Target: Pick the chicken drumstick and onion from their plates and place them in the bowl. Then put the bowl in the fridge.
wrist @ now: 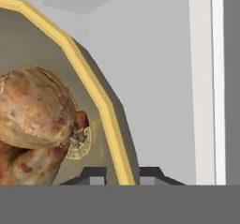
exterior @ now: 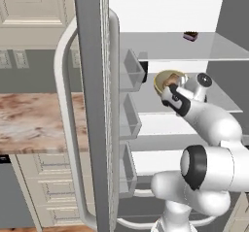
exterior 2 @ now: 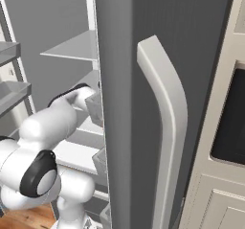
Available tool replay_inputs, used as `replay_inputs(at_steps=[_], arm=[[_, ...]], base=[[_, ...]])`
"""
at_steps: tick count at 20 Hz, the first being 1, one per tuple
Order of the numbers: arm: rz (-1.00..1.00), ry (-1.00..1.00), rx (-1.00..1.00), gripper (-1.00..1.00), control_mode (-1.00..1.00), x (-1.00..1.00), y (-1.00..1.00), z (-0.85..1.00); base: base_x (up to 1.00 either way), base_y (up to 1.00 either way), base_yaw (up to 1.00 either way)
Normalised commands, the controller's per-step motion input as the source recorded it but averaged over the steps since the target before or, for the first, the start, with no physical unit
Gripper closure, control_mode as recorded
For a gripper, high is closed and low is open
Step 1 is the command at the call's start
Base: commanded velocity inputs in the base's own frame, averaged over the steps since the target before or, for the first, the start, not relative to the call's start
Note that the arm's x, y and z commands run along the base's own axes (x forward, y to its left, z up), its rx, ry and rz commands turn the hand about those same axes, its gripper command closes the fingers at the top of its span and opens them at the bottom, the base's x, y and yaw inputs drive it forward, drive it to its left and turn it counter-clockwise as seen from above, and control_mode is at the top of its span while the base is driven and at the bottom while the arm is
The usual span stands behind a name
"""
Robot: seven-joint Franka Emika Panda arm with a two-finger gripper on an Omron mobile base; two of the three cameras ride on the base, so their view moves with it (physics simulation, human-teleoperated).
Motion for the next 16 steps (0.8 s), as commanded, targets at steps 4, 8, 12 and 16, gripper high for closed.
replay_inputs(at_steps=[4, 8, 12, 16], arm=[[0.00, -0.05, 0.00, -1.00, -1.00, -0.11, -0.05, 0.01], [0.00, -0.24, 0.00, -1.00, -1.00, -0.37, 0.00, 0.07], [0.00, -0.29, 0.00, -1.00, -1.00, -0.50, 0.02, 0.20], [0.00, -0.08, -0.02, -1.00, -1.00, -0.53, 0.06, 0.44]], base=[[0.00, 0.00, 0.00], [0.00, 0.00, 0.00], [0.00, 0.00, 0.00], [0.00, 0.00, 0.00]])
